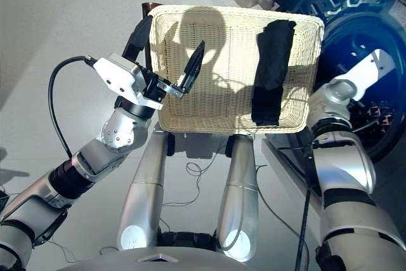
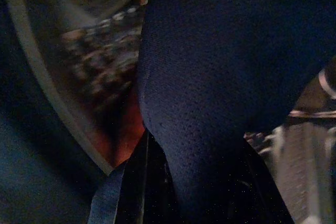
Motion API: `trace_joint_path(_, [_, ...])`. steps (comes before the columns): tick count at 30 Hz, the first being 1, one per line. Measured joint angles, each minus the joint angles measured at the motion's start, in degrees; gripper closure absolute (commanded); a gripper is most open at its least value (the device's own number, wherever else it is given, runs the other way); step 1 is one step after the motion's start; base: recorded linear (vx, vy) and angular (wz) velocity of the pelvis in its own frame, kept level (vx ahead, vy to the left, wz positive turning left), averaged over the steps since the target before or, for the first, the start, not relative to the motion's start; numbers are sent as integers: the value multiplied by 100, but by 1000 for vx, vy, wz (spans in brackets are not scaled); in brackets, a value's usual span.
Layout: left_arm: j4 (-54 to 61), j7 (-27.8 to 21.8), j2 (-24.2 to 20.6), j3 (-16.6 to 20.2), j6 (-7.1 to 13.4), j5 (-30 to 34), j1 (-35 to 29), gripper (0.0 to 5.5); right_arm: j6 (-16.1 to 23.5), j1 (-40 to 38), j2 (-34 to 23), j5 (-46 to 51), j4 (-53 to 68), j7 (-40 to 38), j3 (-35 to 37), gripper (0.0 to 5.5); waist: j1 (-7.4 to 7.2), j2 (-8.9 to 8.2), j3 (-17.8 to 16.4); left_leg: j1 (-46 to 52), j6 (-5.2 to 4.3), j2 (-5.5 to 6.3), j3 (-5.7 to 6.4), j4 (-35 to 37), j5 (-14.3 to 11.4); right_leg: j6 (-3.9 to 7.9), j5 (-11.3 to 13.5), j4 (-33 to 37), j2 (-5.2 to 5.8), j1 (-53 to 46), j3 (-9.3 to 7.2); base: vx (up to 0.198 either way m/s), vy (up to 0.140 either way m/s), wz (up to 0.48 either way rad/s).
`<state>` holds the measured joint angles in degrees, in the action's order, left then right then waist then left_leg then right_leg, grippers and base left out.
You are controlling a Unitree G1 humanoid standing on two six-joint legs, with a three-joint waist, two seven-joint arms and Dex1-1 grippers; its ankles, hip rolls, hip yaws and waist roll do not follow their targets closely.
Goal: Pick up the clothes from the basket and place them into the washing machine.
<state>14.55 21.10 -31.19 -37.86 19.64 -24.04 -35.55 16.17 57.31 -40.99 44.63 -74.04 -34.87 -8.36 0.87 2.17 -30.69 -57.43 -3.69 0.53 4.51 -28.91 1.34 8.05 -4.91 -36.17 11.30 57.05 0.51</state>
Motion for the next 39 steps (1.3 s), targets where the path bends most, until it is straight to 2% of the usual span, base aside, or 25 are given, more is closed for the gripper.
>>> trace_joint_path(6, [164,204,-151,149,1,189,-90,0,-2,83,-141,-31,-9,3,0,550,-68,0,0,-379,19,20,-10,-263,-53,-1,-25,-253,1,389,66,0,0,0])
trace_joint_path(16, [169,327,-310,160,1,239,-96,0,-83,109,-390,8,-190,3,23,550,-79,-2,-1,-517,26,13,-88,-323,-91,-2,-38,-326,-14,589,168,0,0,0])
trace_joint_path(17, [169,349,-321,160,1,240,-97,0,-83,109,-429,10,-195,3,31,459,-77,-2,-1,-518,33,10,-95,-324,-87,-1,-40,-320,-15,591,170,0,0,0])
trace_joint_path(18, [169,367,-326,161,1,240,-97,0,-83,111,-470,12,-200,4,32,0,-79,-2,-1,-517,30,9,-104,-327,-90,3,-42,-315,-16,591,178,0,0,0])
trace_joint_path(23, [169,368,-348,164,1,238,-110,0,-77,115,-506,171,-180,28,48,0,-77,-4,-2,-518,39,-3,-148,-425,-134,38,-31,-326,-25,575,214,0,0,0])
trace_joint_path(32, [180,367,-349,236,2,233,-44,0,49,-67,-448,180,106,41,44,0,-96,-8,-1,-497,76,-13,-147,-524,-168,17,-35,-385,-51,532,240,0,0,0])
trace_joint_path(35, [182,367,-337,279,2,231,18,0,246,-364,-241,175,700,39,36,0,-128,-18,-5,-455,71,-29,-155,-530,-171,13,-30,-381,-74,503,253,0,0,0])
trace_joint_path(39, [194,371,-270,360,2,231,111,0,576,-974,334,39,1988,-2,9,0,-250,-43,-5,-374,59,-46,-169,-524,-181,13,-32,-370,-86,433,261,0,0,0])
